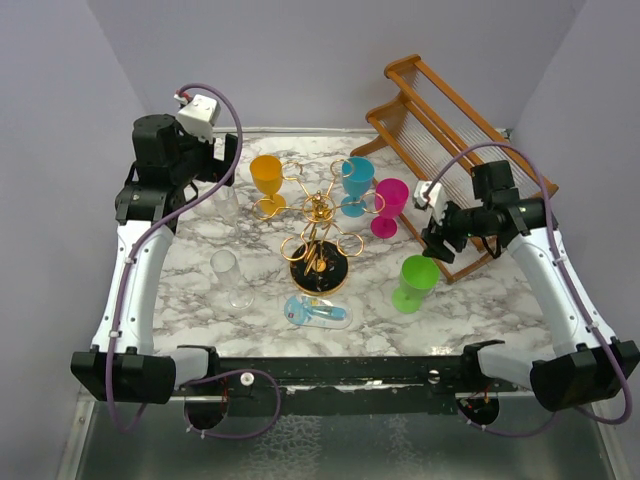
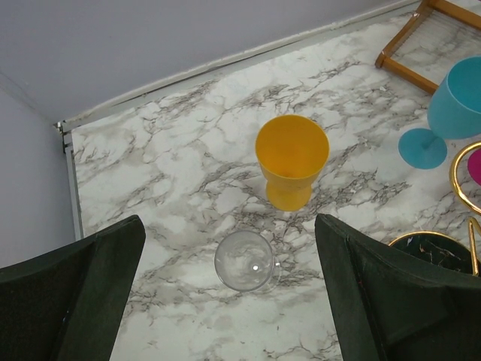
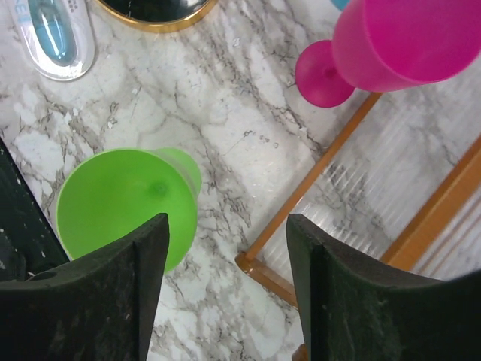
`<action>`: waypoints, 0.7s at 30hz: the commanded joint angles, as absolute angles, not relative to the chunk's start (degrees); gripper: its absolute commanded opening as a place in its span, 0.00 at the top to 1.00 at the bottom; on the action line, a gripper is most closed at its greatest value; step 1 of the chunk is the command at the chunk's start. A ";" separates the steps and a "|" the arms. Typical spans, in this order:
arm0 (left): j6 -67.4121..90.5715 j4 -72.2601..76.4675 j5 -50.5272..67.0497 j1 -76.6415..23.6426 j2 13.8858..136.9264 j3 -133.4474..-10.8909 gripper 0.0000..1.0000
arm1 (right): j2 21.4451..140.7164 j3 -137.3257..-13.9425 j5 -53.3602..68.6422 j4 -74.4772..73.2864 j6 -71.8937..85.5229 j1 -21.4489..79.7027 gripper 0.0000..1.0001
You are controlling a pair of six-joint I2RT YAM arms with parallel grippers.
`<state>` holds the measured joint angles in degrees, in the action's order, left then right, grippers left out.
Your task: Place the wine glass upside down on the wine glass rack
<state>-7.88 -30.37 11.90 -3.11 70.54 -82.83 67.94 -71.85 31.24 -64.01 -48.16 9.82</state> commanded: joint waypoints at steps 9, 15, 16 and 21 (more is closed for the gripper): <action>-8.05 -30.21 13.89 -2.77 71.20 -83.63 0.01 | 70.64 -68.03 24.40 -64.76 -45.01 15.80 0.51; -8.31 -30.25 13.55 -2.73 70.93 -84.02 0.01 | 72.18 -66.37 20.53 -63.22 -43.15 19.79 0.67; -8.35 -30.20 13.58 -2.74 71.00 -84.09 0.01 | 72.48 -66.36 20.48 -63.34 -43.03 20.22 0.70; -8.22 -30.07 13.96 -2.73 71.36 -84.02 0.01 | 73.11 -66.35 20.50 -63.27 -43.39 21.00 0.91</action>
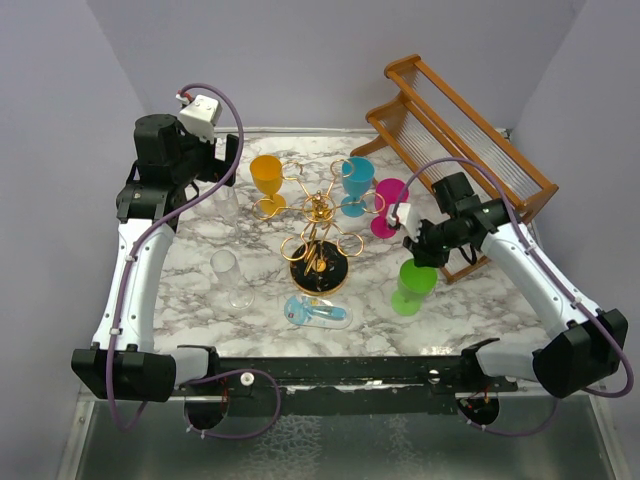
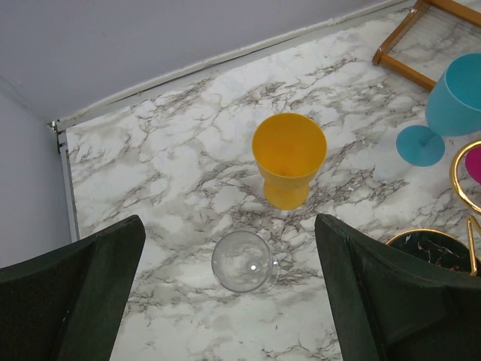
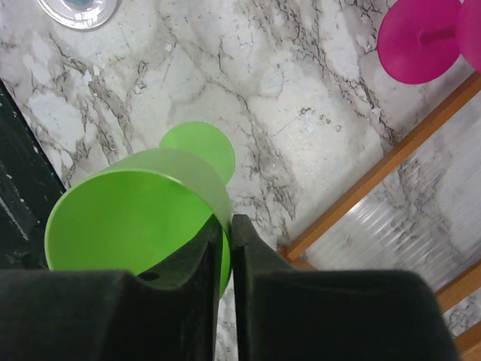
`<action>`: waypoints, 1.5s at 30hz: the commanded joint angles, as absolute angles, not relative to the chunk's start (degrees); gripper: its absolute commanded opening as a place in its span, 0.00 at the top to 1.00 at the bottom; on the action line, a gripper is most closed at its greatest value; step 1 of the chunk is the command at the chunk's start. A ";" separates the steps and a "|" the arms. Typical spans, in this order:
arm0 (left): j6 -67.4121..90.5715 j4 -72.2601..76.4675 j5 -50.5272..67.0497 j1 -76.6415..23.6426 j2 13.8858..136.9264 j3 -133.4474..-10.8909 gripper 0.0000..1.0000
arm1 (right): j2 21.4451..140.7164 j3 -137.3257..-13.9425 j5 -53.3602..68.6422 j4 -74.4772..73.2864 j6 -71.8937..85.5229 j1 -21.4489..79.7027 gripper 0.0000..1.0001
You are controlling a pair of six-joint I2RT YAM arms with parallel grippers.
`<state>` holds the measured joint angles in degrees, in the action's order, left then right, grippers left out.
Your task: Place the wine glass upside down on the wine glass rack
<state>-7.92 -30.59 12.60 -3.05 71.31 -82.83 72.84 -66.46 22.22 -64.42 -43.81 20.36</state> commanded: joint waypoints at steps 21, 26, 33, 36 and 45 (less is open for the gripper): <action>-9.71 -32.05 16.45 -2.74 73.13 -91.37 0.01 | 55.40 -79.39 12.11 -55.47 -50.93 21.01 0.99; -2.13 -28.85 23.97 -2.73 73.93 -93.07 0.01 | 55.32 -87.55 8.84 -52.28 -49.30 21.01 0.99; 9.73 -21.08 36.18 -3.12 76.50 -96.61 0.05 | 59.59 -98.59 4.86 -40.48 -39.31 21.67 0.99; 15.15 -17.38 39.57 -4.48 77.79 -97.67 0.07 | 62.03 -100.71 5.07 -36.63 -35.55 21.77 0.99; 16.51 -16.85 38.59 -15.09 83.88 -105.38 0.17 | 70.98 -108.05 12.16 -30.83 -23.25 21.77 0.99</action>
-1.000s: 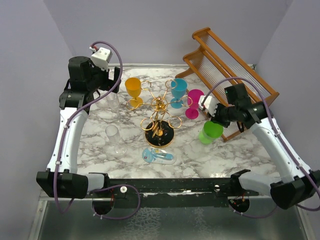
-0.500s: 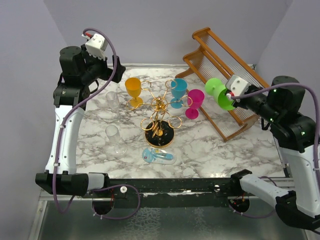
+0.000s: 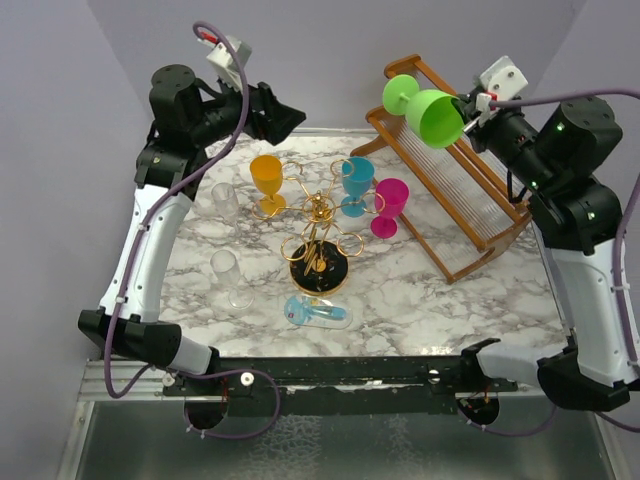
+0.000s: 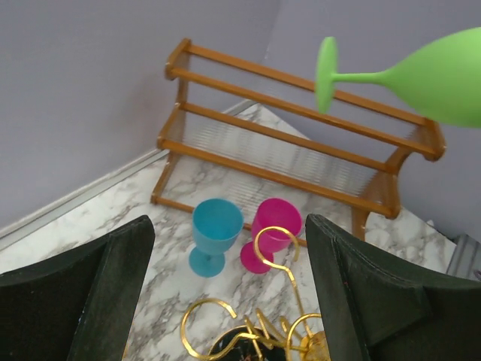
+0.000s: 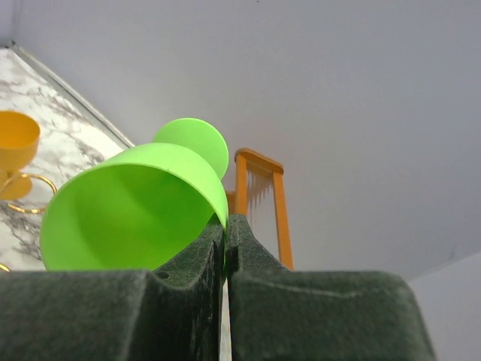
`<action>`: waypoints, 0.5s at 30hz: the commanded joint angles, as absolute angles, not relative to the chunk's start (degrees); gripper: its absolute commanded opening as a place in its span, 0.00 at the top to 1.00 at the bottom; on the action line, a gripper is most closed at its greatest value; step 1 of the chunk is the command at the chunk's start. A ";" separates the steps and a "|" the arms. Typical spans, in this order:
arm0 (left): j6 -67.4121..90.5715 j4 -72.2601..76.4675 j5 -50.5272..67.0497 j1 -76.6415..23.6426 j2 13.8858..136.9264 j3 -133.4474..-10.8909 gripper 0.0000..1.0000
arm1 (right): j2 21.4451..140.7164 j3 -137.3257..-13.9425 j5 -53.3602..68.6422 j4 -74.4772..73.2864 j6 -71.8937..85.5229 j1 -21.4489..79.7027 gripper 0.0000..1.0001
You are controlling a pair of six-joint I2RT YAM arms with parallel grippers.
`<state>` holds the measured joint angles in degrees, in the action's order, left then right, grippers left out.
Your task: Place the wine glass upside down on the wine glass rack
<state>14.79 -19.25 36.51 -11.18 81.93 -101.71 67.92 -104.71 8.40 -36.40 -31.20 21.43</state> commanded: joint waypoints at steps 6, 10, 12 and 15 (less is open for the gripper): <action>20.82 -14.52 38.11 -16.78 87.76 -108.87 0.19 | 76.25 -112.82 16.09 -30.59 -19.53 21.80 0.99; 20.82 -14.44 38.33 -16.85 89.83 -110.79 0.19 | 79.27 -114.87 18.50 -31.17 -18.01 21.75 0.99; 20.76 -14.01 38.81 -16.87 90.29 -111.37 0.19 | 80.83 -115.94 19.75 -31.30 -16.84 21.75 0.99; 22.73 -12.59 39.22 -16.87 90.53 -111.42 0.19 | 83.30 -118.69 21.76 -31.81 -15.32 21.80 0.99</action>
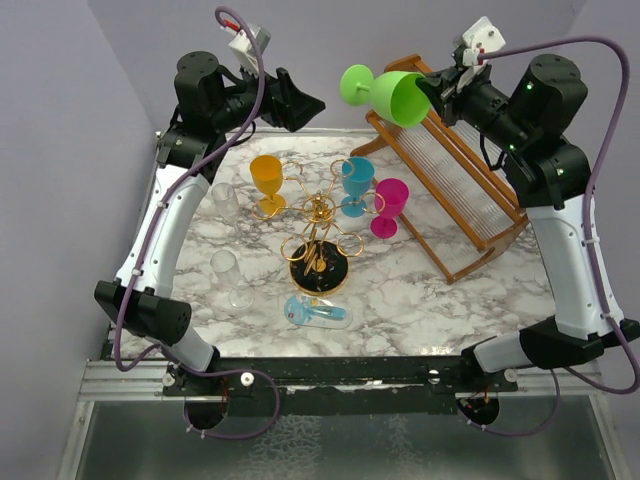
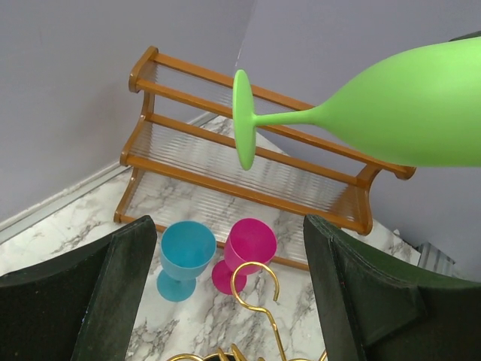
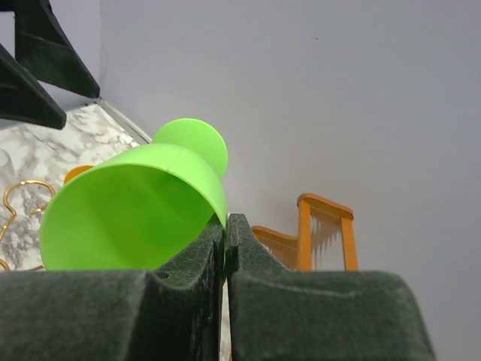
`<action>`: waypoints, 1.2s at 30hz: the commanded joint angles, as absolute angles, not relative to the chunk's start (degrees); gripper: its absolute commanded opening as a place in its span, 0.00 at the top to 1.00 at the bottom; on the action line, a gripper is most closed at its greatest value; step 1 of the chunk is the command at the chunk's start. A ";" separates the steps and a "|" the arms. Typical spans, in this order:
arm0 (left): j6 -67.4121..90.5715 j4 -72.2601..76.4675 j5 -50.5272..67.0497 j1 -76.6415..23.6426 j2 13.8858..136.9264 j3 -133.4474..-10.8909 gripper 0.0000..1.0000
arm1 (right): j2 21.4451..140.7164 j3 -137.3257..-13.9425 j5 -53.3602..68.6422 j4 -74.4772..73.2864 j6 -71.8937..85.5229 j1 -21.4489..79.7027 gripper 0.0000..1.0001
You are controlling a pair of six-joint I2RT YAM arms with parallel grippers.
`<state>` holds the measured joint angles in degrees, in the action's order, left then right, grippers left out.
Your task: Place the wine glass upside down on the wine glass rack
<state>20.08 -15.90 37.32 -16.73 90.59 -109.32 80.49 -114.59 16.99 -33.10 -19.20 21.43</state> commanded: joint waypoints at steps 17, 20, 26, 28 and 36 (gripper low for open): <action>28.43 -11.30 38.02 -16.87 92.04 -110.56 0.37 | 89.46 -126.37 29.81 -34.51 -10.29 21.80 0.99; 27.71 -12.01 37.33 -16.86 92.02 -110.57 0.40 | 89.39 -126.57 30.04 -34.84 -10.11 21.79 0.99; 27.63 -11.88 37.91 -16.87 92.43 -110.26 0.52 | 89.13 -126.39 31.51 -35.21 -9.95 21.77 0.99; 27.61 -11.64 38.04 -16.81 92.67 -110.26 0.58 | 89.12 -126.39 31.79 -35.37 -9.96 21.72 0.99; 27.60 -11.65 37.78 -16.85 93.60 -110.38 0.68 | 89.21 -126.56 32.51 -35.52 -10.11 21.80 0.99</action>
<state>27.55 -12.49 38.09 -16.73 92.86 -109.49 89.23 -124.73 30.59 -35.55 -10.74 21.43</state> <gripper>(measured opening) 0.338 0.018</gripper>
